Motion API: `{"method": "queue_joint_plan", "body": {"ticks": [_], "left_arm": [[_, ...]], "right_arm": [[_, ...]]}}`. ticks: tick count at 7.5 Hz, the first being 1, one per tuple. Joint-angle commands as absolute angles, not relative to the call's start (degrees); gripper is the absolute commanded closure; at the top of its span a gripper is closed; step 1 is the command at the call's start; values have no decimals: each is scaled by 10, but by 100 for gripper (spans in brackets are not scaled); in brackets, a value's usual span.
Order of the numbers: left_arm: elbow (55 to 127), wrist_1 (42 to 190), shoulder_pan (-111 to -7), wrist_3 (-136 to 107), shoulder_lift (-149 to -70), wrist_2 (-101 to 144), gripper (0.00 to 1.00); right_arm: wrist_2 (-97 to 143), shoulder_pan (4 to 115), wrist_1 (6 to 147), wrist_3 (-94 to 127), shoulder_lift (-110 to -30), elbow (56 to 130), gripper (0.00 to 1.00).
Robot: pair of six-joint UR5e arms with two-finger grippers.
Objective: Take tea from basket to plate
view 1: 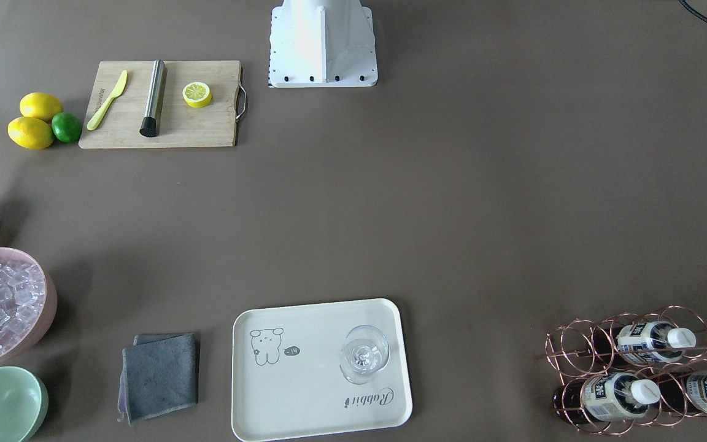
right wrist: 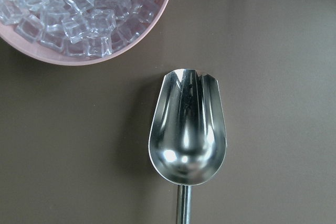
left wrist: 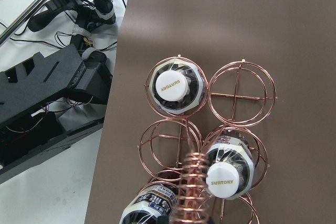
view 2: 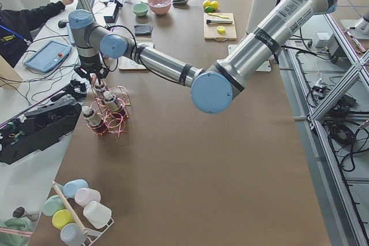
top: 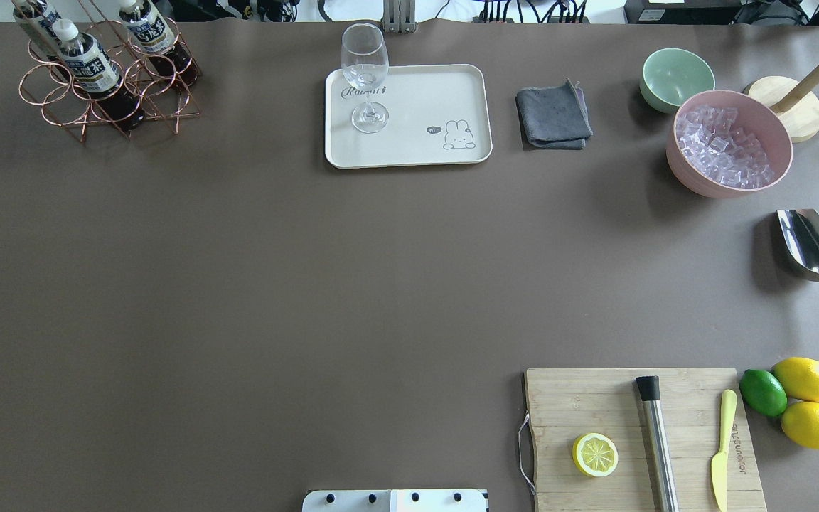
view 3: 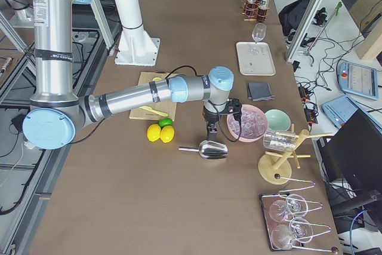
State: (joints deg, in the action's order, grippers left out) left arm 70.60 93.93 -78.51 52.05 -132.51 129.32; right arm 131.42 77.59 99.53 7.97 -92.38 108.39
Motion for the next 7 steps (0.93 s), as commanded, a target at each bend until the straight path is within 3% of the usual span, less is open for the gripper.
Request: {"method": "queue_joint_plan", "body": {"ticks": [1,2,7], "left_arm": [[748,933,-808,520,-1325,1294,100],[773,918,-815,520,-1320,1314,100],[1087,720,-830,485,-1213,1335,100]], "right_arm": [[1314,777,995,76,-926,1082,0],[1315,777,995,76,-923,1083,0],[1317,776,995,77,-923,1082,0]]}}
